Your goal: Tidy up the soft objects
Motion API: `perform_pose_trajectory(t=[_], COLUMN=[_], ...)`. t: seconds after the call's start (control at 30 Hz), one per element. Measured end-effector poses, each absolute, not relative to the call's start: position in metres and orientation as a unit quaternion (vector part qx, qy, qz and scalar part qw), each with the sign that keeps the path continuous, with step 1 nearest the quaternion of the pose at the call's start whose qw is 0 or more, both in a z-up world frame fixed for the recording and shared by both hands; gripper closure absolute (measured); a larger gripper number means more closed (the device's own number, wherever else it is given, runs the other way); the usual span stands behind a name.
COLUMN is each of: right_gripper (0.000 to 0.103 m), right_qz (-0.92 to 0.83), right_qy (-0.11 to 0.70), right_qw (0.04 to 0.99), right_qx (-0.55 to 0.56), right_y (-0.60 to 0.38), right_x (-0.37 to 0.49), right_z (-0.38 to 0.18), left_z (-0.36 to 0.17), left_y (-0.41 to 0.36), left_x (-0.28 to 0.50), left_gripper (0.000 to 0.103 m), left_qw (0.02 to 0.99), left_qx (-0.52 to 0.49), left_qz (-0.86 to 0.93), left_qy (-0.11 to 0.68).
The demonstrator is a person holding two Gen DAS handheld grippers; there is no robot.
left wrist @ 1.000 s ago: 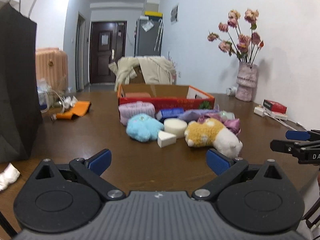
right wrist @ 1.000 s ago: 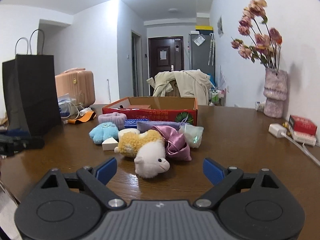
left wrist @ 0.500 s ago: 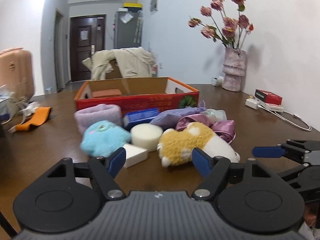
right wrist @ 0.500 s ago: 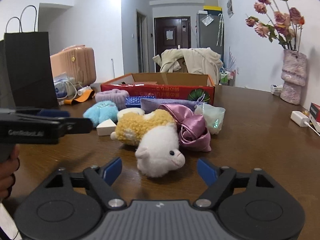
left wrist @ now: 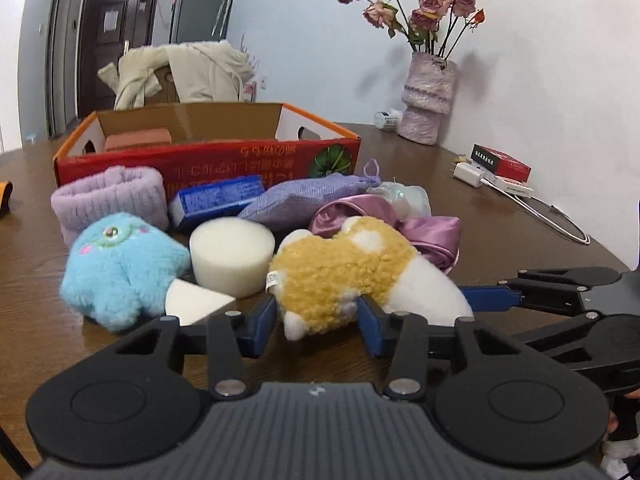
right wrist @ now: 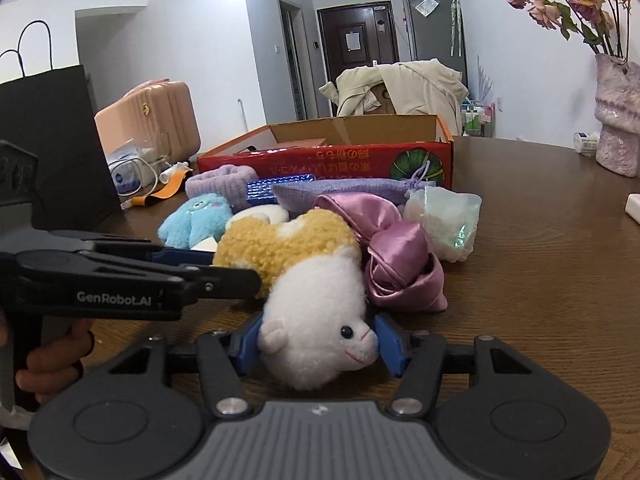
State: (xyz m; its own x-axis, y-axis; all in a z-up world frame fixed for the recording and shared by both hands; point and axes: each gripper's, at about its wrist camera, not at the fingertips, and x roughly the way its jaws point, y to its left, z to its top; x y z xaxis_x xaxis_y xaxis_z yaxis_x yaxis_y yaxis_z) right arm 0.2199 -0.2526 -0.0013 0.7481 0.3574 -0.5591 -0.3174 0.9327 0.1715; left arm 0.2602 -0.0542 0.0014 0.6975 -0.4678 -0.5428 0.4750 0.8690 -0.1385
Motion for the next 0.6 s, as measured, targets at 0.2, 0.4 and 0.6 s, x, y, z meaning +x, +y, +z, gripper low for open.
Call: perform_pose_trajectory(t=[0.2,0.4,0.6], right_gripper=[0.048,0.049,0.049], right_qz=[0.186,0.199,0.207], right_qy=[0.3,0.281,0.25], right_qw=[0.935,0.938,0.946], right_qx=[0.015,0.023,0.019], right_y=[-0.25,-0.248,-0.246], right_x=[0.207,0.187,0.174], right_z=[0.008,0.024,0.049], left_z=[0.008,0.023,0.049], left_y=[-0.051,-0.044,-0.042], left_x=[0.246,0.219,0.202], left_gripper=[0.059,0.059,0.059], left_qw=[0.925,0.934,0.944], left_qx=[0.004,0.001,-0.005], left_qz=[-0.253,-0.24,-0.231], left_qy=[0.285,0.266,0.235])
